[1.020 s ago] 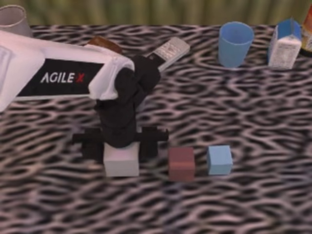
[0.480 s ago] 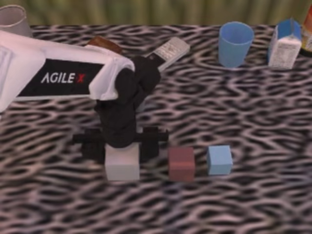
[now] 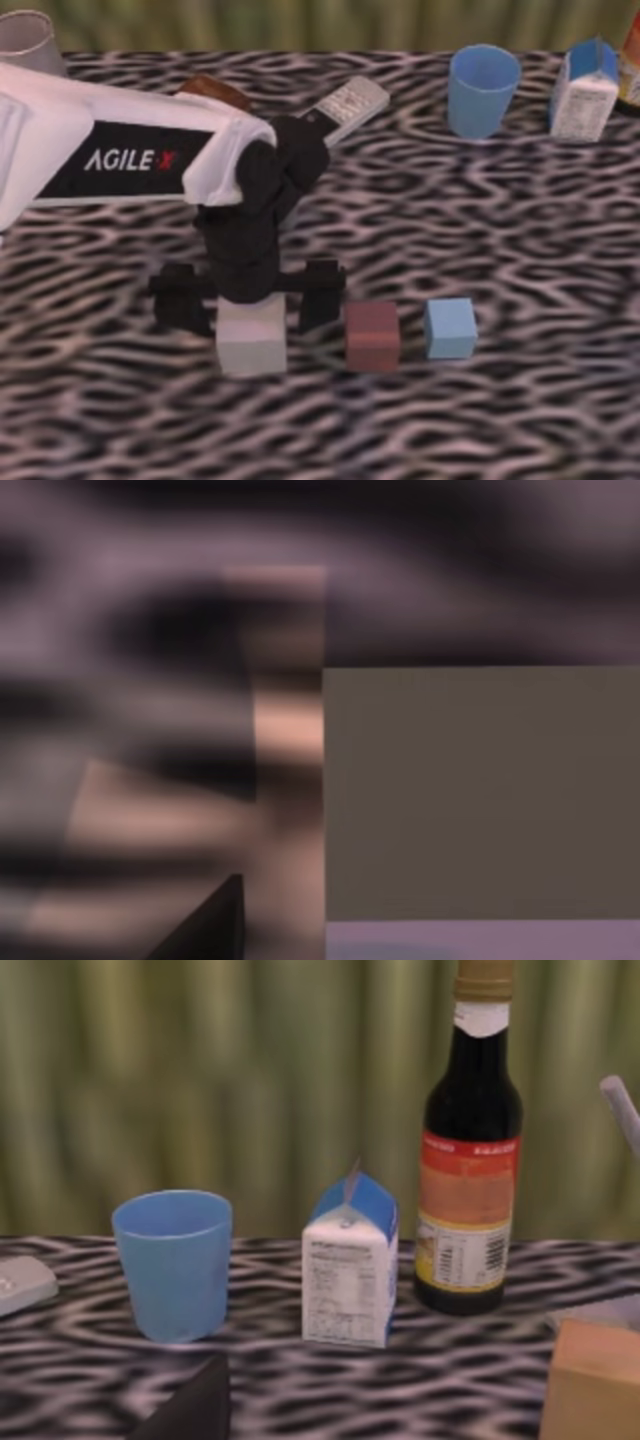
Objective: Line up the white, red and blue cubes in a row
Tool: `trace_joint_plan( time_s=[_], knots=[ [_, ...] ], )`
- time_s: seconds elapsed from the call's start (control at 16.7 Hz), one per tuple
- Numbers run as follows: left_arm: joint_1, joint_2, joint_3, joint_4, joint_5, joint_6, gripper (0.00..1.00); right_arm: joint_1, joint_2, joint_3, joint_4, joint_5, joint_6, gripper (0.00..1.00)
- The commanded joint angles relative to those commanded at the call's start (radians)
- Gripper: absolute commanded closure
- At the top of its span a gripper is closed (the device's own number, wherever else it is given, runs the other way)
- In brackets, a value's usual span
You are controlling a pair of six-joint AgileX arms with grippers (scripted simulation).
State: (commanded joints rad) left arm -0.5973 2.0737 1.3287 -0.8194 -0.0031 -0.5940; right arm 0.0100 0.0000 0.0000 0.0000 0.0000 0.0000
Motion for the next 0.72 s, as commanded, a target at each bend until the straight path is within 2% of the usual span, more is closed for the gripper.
trace_joint_plan(
  time_s=[0.3,0.72],
  knots=[
    [0.000,-0.006,0.014,-0.017,0.000,0.000,0.00,0.000,0.000,0.000,0.000,0.000,0.000,0.00],
    [0.017,-0.096,0.144,-0.242,-0.001,-0.004,0.00,0.000,0.000,0.000,0.000,0.000,0.000,0.00]
  ],
)
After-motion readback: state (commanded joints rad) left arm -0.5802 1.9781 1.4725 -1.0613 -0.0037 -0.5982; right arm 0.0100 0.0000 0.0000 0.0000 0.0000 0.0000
